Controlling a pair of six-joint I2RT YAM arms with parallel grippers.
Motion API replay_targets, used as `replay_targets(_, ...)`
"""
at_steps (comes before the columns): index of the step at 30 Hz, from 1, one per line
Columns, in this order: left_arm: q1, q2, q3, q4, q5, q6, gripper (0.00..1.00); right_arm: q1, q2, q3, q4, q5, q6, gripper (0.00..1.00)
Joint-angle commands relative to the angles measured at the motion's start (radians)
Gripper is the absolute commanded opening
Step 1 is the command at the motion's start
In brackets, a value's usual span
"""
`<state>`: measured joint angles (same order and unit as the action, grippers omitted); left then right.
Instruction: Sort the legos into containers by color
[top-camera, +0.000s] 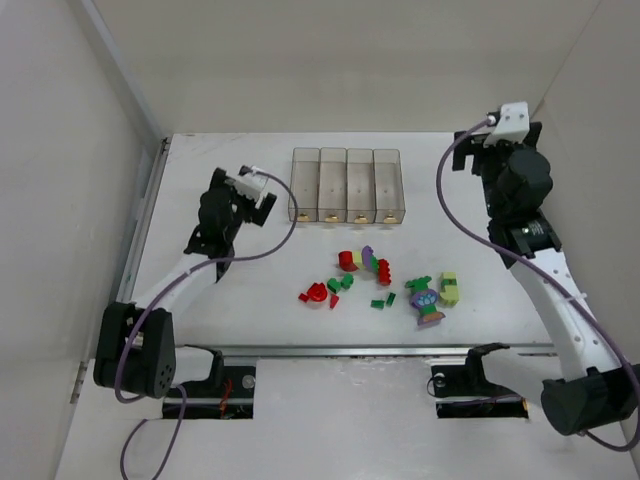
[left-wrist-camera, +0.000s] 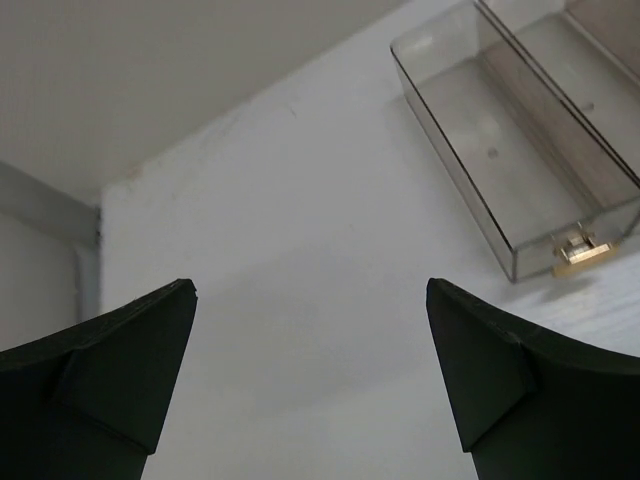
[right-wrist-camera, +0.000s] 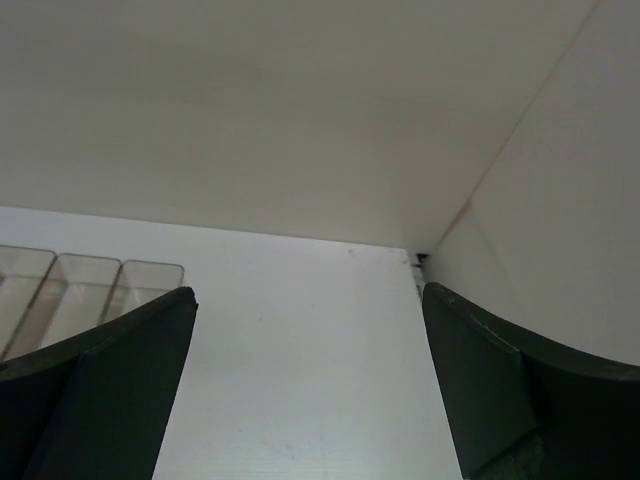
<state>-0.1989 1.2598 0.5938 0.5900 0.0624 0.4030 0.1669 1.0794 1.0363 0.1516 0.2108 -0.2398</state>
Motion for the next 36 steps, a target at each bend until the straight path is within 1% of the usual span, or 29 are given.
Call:
replay_targets(1,-0.045,0.036,0.199,-0.164,-0.068,0.278,1.00,0.115,0.049,0.202,-0.556,0.371,-0.148,1.00)
replay_targets(2,-0.045,0.058,0.315,-0.238,-0.069,0.352,1.00,0.144,0.113,0.244,-0.622,0.468,-0.095,1.00)
replay_targets(3,-0.059,0.106,0.377,-0.395,-0.069,0.365,1.00,0.167,0.146,0.289,-0.676,0.578,-0.017,1.00)
replay_targets(4,-0.069,0.131,0.440,-0.470,-0.047,0.356,1.00,0.168,0.175,0.395,-0.816,0.657,0.072,1.00)
replay_targets(5,-0.070,0.154,0.501,-0.534,-0.024,0.326,1.00,0.146,0.210,0.445,-0.884,0.582,0.135,1.00)
replay_targets(6,-0.070,0.186,0.599,-0.618,0.041,0.225,1.00,0.117,0.211,0.474,-0.918,0.462,0.198,1.00)
replay_targets(7,-0.070,0.197,0.627,-0.636,0.074,0.177,1.00,0.085,0.211,0.475,-0.929,0.198,0.214,1.00)
replay_targets(8,-0.070,0.197,0.644,-0.645,0.109,0.143,1.00,0.019,0.202,0.450,-0.929,0.071,0.214,1.00)
replay_targets(9,-0.070,0.197,0.653,-0.645,0.144,0.120,1.00,-0.006,0.192,0.424,-0.919,-0.011,0.255,1.00)
replay_targets(10,-0.070,0.197,0.653,-0.645,0.198,0.091,1.00,-0.023,0.192,0.401,-0.919,-0.048,0.293,1.00)
replay_targets(13,-0.070,0.207,0.627,-0.645,0.224,0.070,1.00,-0.073,0.241,0.350,-0.997,-0.074,0.394,1.00)
replay_targets(16,-0.070,0.207,0.598,-0.636,0.224,0.109,1.00,-0.073,0.338,0.338,-1.083,-0.100,0.395,1.00)
replay_targets(17,-0.070,0.207,0.584,-0.648,0.247,0.134,1.00,-0.073,0.355,0.338,-1.096,-0.100,0.395,1.00)
replay_targets(18,-0.079,0.207,0.584,-0.663,0.264,0.166,1.00,-0.073,0.367,0.338,-1.106,-0.125,0.395,1.00)
replay_targets(19,-0.088,0.207,0.584,-0.685,0.281,0.245,1.00,-0.073,0.367,0.338,-1.106,-0.145,0.381,0.99)
replay_targets(20,-0.100,0.207,0.584,-0.734,0.310,0.290,0.95,-0.073,0.367,0.338,-1.086,-0.174,0.366,0.99)
replay_targets(21,-0.134,0.207,0.572,-0.751,0.310,0.327,0.94,-0.063,0.367,0.328,-1.066,-0.268,0.347,0.97)
replay_targets(23,-0.172,0.207,0.561,-0.789,0.310,0.412,0.91,-0.029,0.367,0.327,-0.991,-0.359,0.274,0.97)
replay_targets(24,-0.191,0.217,0.561,-0.800,0.327,0.436,0.91,0.006,0.367,0.327,-0.966,-0.375,0.243,0.97)
replay_targets(25,-0.221,0.228,0.561,-0.800,0.344,0.456,0.92,0.084,0.367,0.327,-0.945,-0.395,0.203,0.98)
replay_targets(26,-0.232,0.240,0.561,-0.812,0.367,0.468,0.94,0.118,0.378,0.327,-0.901,-0.413,0.160,0.98)
replay_targets(27,-0.243,0.266,0.587,-0.812,0.442,0.477,0.94,0.169,0.378,0.312,-0.874,-0.454,0.083,0.98)
replay_targets(28,-0.243,0.280,0.597,-0.812,0.491,0.477,0.94,0.169,0.378,0.303,-0.848,-0.471,0.050,0.98)
replay_targets(29,-0.243,0.292,0.607,-0.812,0.543,0.490,0.95,0.204,0.393,0.303,-0.813,-0.481,0.021,0.98)
replay_targets(30,-0.252,0.305,0.621,-0.812,0.594,0.505,0.95,0.220,0.419,0.303,-0.813,-0.481,-0.025,0.98)
replay_targets(31,-0.261,0.325,0.621,-0.825,0.673,0.525,0.95,0.229,0.434,0.303,-0.799,-0.481,-0.042,0.98)
replay_targets(33,-0.304,0.343,0.632,-0.846,0.721,0.612,0.96,0.240,0.482,0.323,-0.799,-0.517,-0.064,0.98)
replay_targets(35,-0.355,0.372,0.632,-0.866,0.732,0.655,1.00,0.240,0.504,0.323,-0.778,-0.542,-0.064,0.98)
replay_targets(36,-0.367,0.383,0.632,-0.866,0.732,0.666,1.00,0.240,0.504,0.314,-0.756,-0.551,-0.064,0.98)
